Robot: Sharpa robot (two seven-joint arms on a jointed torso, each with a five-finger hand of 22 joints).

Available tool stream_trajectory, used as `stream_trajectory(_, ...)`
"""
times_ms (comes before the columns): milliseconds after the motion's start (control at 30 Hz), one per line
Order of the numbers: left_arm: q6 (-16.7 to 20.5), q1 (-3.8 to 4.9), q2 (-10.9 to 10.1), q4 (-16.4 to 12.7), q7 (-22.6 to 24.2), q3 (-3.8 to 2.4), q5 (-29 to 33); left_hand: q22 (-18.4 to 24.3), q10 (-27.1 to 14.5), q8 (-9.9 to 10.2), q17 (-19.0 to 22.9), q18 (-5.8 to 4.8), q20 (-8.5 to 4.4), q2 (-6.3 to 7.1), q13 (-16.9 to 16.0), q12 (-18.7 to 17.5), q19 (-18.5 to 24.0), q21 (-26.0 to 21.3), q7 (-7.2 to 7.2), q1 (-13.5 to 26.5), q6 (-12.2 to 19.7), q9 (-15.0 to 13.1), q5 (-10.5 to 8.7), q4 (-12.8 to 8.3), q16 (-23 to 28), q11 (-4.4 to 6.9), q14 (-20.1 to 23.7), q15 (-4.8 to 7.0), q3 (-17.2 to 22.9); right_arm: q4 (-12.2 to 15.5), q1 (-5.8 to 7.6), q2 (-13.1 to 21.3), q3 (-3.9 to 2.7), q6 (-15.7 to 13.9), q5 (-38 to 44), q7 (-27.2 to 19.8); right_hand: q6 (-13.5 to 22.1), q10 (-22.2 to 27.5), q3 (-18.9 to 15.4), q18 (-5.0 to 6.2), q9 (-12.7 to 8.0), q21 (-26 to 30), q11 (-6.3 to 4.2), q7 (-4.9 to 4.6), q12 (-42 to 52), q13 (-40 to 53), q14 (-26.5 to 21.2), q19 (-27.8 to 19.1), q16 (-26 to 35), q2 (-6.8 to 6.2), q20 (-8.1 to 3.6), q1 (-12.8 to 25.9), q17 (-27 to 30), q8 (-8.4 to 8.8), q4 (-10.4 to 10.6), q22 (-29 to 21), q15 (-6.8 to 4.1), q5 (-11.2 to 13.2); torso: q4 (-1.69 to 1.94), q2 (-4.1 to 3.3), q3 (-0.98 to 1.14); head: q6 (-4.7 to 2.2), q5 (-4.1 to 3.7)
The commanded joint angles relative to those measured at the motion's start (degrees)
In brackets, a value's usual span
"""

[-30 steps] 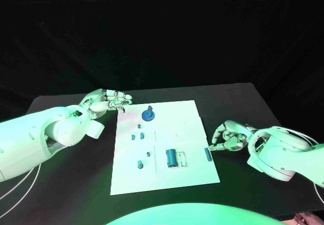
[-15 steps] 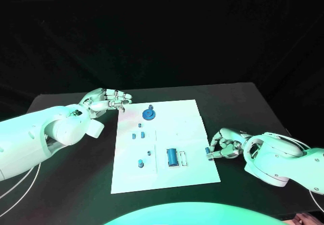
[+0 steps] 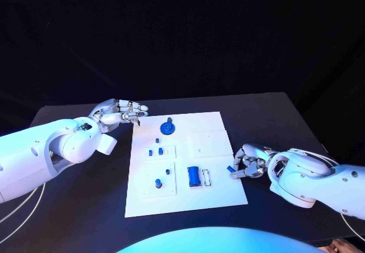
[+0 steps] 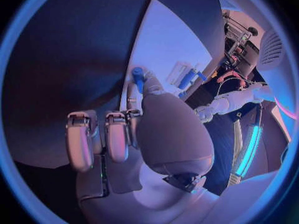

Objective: Assemble the parts on the task board

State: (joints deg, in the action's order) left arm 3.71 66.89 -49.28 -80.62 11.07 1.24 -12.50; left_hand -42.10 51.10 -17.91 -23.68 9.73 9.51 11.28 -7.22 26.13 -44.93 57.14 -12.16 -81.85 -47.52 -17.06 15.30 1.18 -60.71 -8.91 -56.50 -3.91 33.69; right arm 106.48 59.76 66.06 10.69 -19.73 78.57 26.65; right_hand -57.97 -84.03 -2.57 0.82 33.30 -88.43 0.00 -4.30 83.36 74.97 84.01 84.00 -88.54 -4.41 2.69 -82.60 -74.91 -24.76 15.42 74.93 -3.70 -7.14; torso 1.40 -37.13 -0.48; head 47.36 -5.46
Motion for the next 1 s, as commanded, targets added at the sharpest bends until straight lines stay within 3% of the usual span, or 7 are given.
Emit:
stream_trajectory(33,-0.78,0.02,-0.02,-0.19,0.65,-0.03,0.35,0.11,-0.49,-0.02,0.09,0.87,0.15,-0.02,0.1,0.29,0.3,-0.27,-0.52,0.58,0.2,-0.06,0.36,0.17,0.26,0.08,-0.19,-0.33,-0.11,-0.51,-0.79,-0.7,0.44,3.03,3.37,1.47,-0.19,-2.73,2.35,-0.56,-7.09,-0.28,-0.43,0.43,-0.24,10.86,5.35,5.61,-0.35,-0.11,-0.58,-2.91,-11.96,1.29,-0.32,14.72,-0.3,1.52,-0.02,0.01,-0.03,0.03,0.01)
stream_trajectory(300,-0.84,0.02,-0.11,-0.25,0.59,-0.03,0.33,0.13,-0.5,-0.02,0.1,0.87,0.14,-0.03,0.11,0.32,0.28,-0.29,-0.52,0.56,0.2,-0.06,0.36,0.16,0.26,0.09,-0.19,-0.32,-0.1,-0.61,-1.09,-1.52,0.45,4.14,5.75,2.92,-1.57,-2.67,9.42,-0.61,-8.19,-0.52,-0.4,0.31,-0.37,10.89,5.36,5.68,-0.35,-2.55,-0.59,-6.64,-12.02,2.81,-0.18,14.78,-0.33,-1.83,-0.02,0.04,-0.04,-0.02,-0.01)
stream_trajectory(433,-0.81,0.02,-0.19,-0.28,0.54,-0.03,0.29,0.15,-0.52,-0.03,0.11,0.88,0.13,-0.05,0.13,0.35,0.27,-0.31,-0.51,0.52,0.21,-0.06,0.37,0.12,0.26,0.1,-0.18,-0.3,-0.08,-0.48,-1.14,-1.73,0.45,3.8,6.35,3.58,-2.1,-2.58,14.81,-0.6,-8.57,-0.48,-0.3,0.14,-0.59,10.84,5.35,5.66,-0.32,-4.91,-0.53,-5.77,-11.98,3.58,0.53,14.77,-0.23,-6.89,-0.04,0.02,-0.05,-0.04,0.01)
stream_trajectory(600,-0.79,0.02,-0.23,-0.33,0.52,-0.03,0.26,0.15,-0.52,-0.03,0.11,0.88,0.13,-0.05,0.13,0.35,0.27,-0.31,-0.51,0.52,0.21,-0.06,0.37,0.12,0.26,0.1,-0.18,-0.3,-0.08,0.07,-1.15,-1.84,0.45,2.41,6.57,3.95,-2.28,-2.64,21.35,-0.6,-7.97,-0.51,-0.41,0.23,-0.62,10.88,5.36,5.67,-0.32,-6.67,-0.58,-3.68,-12.01,3.37,-0.13,14.78,-0.31,-12.59,-0.04,0.02,-0.04,-0.05,-0.01)
stream_trajectory(733,-0.76,0.02,-0.25,-0.34,0.5,-0.03,0.24,0.15,-0.52,-0.03,0.11,0.88,0.13,-0.05,0.13,0.35,0.27,-0.31,-0.51,0.52,0.21,-0.06,0.37,0.12,0.26,0.1,-0.18,-0.3,-0.08,0.91,-1.11,-1.78,0.44,1.48,6.09,4.05,-1.98,-2.69,24.4,-0.62,-7.2,-0.59,-0.46,0.29,-0.63,10.9,5.36,5.7,-0.32,-7.06,-0.62,-2.25,-12.01,2.85,-1.04,14.8,-0.37,-14.92,-0.06,0.03,-0.01,-0.06,0.11)
stream_trajectory(867,-0.73,0.02,-0.26,-0.35,0.49,-0.03,0.23,0.15,-0.52,-0.03,0.11,0.88,0.13,-0.05,0.13,0.35,0.27,-0.31,-0.51,0.52,0.21,-0.06,0.37,0.12,0.26,0.1,-0.18,-0.3,-0.08,2.22,-0.65,-1.61,0.42,0.17,4.44,4.06,-0.93,-2.82,29.84,-0.65,-5.46,-0.75,-0.49,0.27,-0.64,10.93,5.38,5.74,-0.35,-7.6,-0.62,1.42,-12.12,1.7,-2.94,14.84,-0.37,-16.91,-0.06,0.03,-0.01,0.01,0.11)
stream_trajectory(1000,-0.7,0.02,-0.21,-0.35,0.48,-0.03,0.22,0.15,-0.52,-0.03,0.11,0.88,0.13,-0.05,0.13,0.35,0.27,-0.31,-0.51,0.52,0.21,-0.06,0.37,0.12,0.26,0.1,-0.18,-0.3,-0.08,3.33,0.09,-1.6,0.41,-1.05,2.42,4.01,-0.47,-2.91,31.55,-0.69,-4.77,-0.96,-0.45,0.27,-0.56,11.0,5.4,5.81,-0.38,-7.83,-0.63,3.36,-12.21,1.29,-3.78,14.9,-0.39,-17.44,-0.05,0.03,-0.03,0.01,0.07)
